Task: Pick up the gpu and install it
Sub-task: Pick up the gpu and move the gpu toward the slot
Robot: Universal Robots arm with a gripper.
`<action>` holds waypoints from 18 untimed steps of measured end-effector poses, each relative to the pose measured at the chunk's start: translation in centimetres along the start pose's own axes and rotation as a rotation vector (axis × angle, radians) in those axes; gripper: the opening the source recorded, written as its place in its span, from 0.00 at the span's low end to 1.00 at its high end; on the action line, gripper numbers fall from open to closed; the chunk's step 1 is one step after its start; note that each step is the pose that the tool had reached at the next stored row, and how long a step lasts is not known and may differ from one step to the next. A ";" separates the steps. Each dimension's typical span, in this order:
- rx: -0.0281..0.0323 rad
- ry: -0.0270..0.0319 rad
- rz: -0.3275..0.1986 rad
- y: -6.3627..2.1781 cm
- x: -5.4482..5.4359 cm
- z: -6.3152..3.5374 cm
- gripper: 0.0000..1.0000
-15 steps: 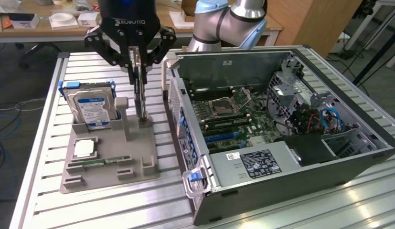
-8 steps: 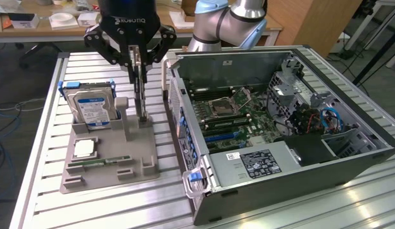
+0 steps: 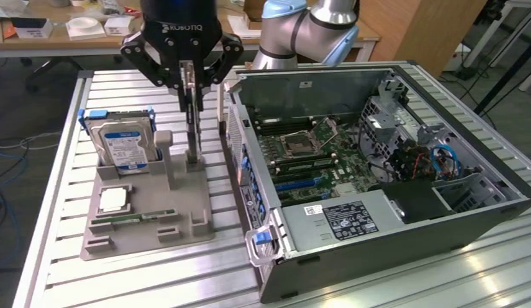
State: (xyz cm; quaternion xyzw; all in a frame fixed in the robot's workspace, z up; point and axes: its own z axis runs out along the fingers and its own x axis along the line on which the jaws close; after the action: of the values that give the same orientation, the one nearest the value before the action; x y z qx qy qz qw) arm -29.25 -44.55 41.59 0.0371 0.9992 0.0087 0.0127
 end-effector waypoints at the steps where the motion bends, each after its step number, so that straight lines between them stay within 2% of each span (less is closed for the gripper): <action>1: 0.0000 0.0000 0.000 0.01 -0.1 0.00 0.26; 18: -0.0001 -0.0001 -0.001 0.11 -1.5 0.04 0.26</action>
State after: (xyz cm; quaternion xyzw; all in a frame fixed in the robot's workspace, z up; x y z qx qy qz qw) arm -27.79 -44.55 41.59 0.0367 0.9992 0.0088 0.0127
